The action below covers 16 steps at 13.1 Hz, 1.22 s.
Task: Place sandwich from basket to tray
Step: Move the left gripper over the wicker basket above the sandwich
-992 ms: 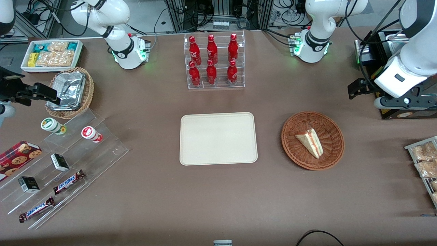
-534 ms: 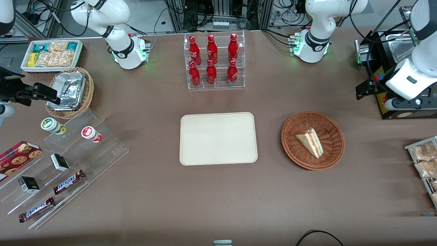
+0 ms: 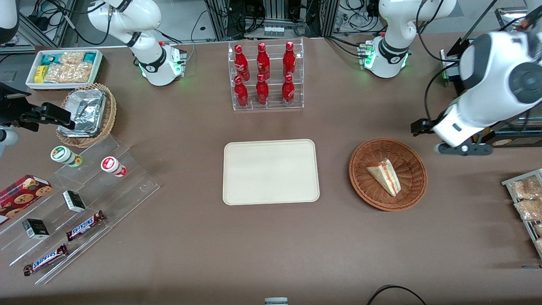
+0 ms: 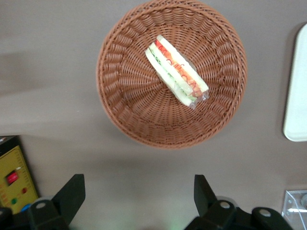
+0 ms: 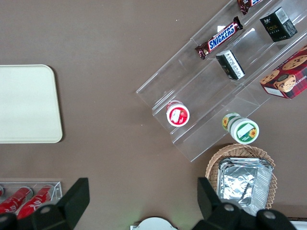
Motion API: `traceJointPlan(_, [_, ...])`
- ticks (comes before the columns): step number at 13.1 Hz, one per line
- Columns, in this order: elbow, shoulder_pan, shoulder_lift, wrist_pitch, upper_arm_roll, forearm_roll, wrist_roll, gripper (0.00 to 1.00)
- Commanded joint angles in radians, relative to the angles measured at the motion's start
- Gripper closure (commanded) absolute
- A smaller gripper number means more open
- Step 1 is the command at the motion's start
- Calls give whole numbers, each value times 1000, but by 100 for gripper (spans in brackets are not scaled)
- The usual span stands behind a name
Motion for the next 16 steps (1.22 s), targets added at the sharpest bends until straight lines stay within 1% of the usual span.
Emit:
traceJointPlan(1, [-138, -4, -22, 151, -21, -2, -65, 0])
traceJointPlan(3, [-205, -4, -16, 263, -37, -1, -144, 0])
traceJointPlan(5, [-201, -4, 21, 285, -55, 4, -308, 0])
traceJointPlan(7, [-203, -6, 62, 357, -63, 4, -500, 0])
traceJointPlan(10, [-200, -6, 139, 479, -101, 4, -762, 0])
traceJointPlan(13, [-198, -4, 165, 546, -103, 4, -870, 0])
traceJointPlan(16, [-196, -4, 213, 612, -101, 2, -904, 0])
